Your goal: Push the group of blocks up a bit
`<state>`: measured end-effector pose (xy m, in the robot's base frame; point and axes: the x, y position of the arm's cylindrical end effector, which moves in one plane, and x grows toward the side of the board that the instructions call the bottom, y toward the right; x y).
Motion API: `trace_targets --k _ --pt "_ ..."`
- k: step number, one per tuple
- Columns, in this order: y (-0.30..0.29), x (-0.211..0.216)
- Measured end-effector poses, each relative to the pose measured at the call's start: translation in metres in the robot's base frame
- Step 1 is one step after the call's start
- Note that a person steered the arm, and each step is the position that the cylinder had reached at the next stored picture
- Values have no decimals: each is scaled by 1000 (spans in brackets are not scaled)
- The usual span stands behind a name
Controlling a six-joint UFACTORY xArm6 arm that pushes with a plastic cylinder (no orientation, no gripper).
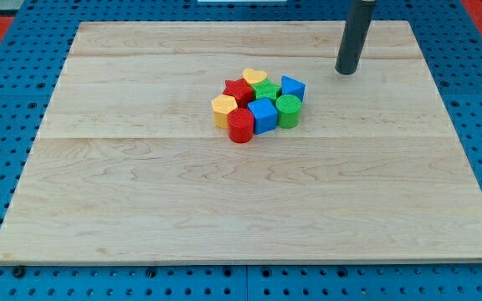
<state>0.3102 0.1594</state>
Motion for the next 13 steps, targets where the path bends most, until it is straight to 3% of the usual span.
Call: trace_targets --k 1,2,4,7,8,9,10,13 --pt "1 4" --pt "5 51" --pt "-14 190" --pt "-110 184" --pt "-125 159" --pt "-132 132" --pt "-132 155" --pt "-123 156"
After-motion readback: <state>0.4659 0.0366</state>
